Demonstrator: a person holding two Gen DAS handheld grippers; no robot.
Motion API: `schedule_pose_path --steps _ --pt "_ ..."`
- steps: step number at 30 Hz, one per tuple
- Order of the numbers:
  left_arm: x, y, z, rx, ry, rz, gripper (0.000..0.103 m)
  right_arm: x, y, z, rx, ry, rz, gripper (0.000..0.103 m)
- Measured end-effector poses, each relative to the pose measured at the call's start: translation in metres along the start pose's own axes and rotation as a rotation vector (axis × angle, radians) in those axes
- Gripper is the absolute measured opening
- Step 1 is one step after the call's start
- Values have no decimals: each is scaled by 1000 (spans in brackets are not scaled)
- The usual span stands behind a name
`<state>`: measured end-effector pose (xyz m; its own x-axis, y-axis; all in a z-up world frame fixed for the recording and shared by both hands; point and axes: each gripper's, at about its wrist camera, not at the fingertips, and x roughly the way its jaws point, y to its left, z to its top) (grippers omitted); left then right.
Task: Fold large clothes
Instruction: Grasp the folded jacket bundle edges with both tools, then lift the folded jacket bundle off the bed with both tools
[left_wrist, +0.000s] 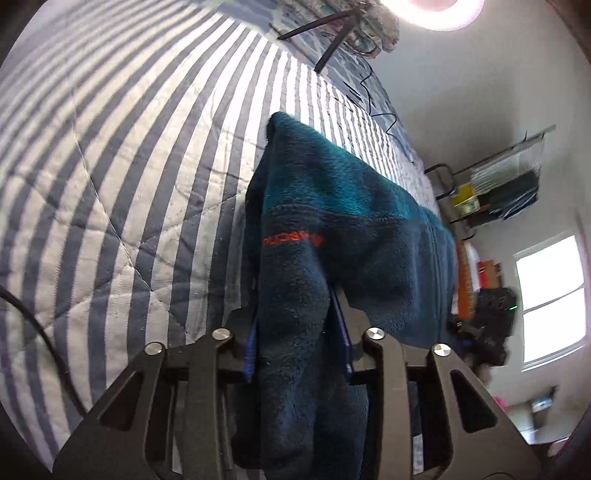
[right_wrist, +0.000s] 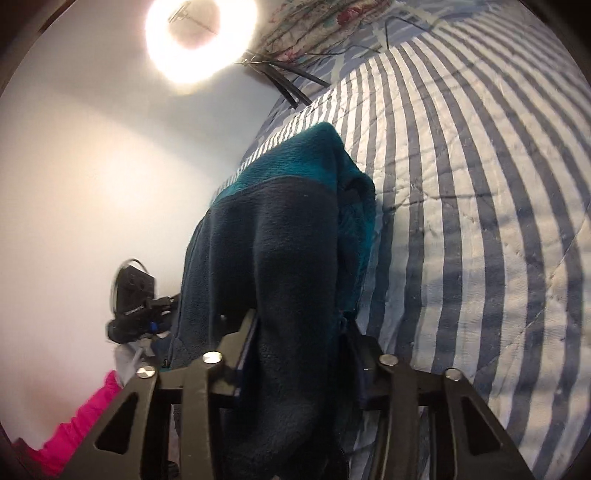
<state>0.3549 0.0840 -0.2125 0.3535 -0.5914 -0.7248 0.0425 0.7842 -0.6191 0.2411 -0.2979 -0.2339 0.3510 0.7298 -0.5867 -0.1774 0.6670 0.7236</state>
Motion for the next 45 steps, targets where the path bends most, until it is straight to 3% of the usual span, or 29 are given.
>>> schedule_pose_path --steps 6,12,22,25,31,34,35,36,43,44,45 --pt "-9 -35 -12 95 -54 117 24 -5 37 1 -101 -8 -144 27" --pt "-27 -77 -33 226 -123 203 23 -18 81 -8 -210 -19 -290 22" --pt "-45 -133 -88 426 -150 225 23 -76 116 -38 -342 -46 -431 17" --pt "-40 -124 -92 366 -102 195 23 -82 113 -41 -313 -49 -456 17" --pt "-22 -83 -85 226 -13 172 23 -69 82 -47 -263 -5 -460 20" --pt "-17 -70 -80 190 5 160 22 -70 59 -46 -194 -8 -457 49" --pt "-16 -68 -78 187 10 158 22 -69 52 -42 -173 -14 -463 67" --pt "-14 -66 -77 183 13 158 22 -70 46 -42 -155 -17 -452 74" --pt "-4 -65 -76 190 19 176 22 -54 -26 -47 148 14 -124 83" --pt "-3 -66 -76 191 19 178 22 -55 -30 -50 163 4 -94 78" --pt "-3 -66 -76 193 18 182 22 -54 -30 -50 161 -1 -74 65"
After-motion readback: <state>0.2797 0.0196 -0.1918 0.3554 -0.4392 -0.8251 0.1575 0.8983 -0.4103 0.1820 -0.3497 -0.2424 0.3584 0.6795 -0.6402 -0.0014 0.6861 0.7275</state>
